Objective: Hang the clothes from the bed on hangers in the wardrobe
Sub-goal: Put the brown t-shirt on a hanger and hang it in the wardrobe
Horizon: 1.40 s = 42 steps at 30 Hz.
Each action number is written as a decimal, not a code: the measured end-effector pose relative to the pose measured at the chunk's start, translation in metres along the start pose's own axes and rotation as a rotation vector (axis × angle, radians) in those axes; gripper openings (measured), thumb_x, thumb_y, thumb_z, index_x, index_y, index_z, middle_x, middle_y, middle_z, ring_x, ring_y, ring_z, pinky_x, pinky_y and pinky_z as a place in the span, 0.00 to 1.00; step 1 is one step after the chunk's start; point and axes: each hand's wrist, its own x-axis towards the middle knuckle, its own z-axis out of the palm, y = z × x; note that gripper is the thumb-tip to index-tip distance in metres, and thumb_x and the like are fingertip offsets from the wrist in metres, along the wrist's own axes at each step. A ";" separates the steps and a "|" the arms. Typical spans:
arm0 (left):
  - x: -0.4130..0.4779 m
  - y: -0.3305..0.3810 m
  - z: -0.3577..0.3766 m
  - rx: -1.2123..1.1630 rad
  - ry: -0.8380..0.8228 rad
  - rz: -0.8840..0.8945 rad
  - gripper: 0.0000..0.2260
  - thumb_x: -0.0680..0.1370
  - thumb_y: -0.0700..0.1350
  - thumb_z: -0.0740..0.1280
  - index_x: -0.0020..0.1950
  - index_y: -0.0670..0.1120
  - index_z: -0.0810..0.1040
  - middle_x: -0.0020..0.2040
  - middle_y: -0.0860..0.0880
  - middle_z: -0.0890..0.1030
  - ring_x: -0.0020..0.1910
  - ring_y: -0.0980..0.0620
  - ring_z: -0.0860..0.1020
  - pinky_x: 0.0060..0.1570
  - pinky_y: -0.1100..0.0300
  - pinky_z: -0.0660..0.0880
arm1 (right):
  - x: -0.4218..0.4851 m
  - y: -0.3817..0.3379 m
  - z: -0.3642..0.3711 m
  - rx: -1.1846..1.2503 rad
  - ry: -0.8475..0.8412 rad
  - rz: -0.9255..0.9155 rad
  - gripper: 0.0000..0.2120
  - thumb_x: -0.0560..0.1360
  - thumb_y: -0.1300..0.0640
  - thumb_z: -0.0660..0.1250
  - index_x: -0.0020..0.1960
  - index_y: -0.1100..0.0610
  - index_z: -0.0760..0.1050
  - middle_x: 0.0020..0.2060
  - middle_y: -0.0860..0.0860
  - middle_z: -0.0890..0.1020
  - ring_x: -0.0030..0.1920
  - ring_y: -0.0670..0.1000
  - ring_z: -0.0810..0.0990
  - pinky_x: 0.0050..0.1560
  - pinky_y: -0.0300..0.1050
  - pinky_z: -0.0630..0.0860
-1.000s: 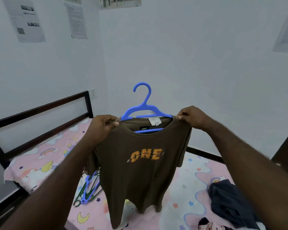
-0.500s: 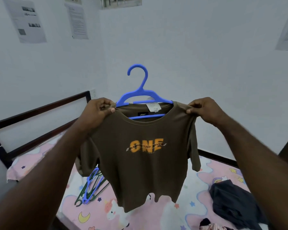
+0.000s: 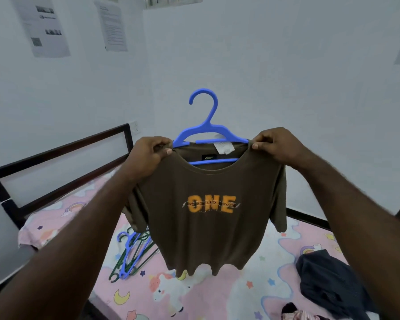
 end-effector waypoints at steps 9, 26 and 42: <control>0.005 -0.004 -0.026 -0.001 -0.372 -0.147 0.13 0.81 0.53 0.62 0.50 0.49 0.83 0.44 0.50 0.84 0.44 0.54 0.82 0.47 0.57 0.78 | 0.008 -0.015 0.006 0.075 0.166 -0.042 0.01 0.74 0.60 0.72 0.46 0.56 0.82 0.42 0.47 0.84 0.44 0.43 0.80 0.42 0.32 0.72; 0.012 -0.006 -0.016 0.192 -0.213 0.058 0.08 0.81 0.45 0.64 0.48 0.43 0.80 0.40 0.50 0.81 0.40 0.51 0.78 0.41 0.57 0.72 | 0.009 -0.013 -0.005 0.114 -0.178 0.065 0.08 0.76 0.65 0.69 0.45 0.54 0.83 0.43 0.50 0.85 0.43 0.44 0.81 0.49 0.40 0.75; 0.018 -0.018 -0.009 0.164 0.046 0.093 0.07 0.81 0.42 0.64 0.44 0.41 0.77 0.36 0.51 0.77 0.36 0.54 0.74 0.36 0.72 0.65 | -0.006 0.022 0.004 0.078 0.321 0.076 0.06 0.71 0.65 0.73 0.47 0.57 0.83 0.39 0.50 0.84 0.40 0.43 0.81 0.42 0.29 0.73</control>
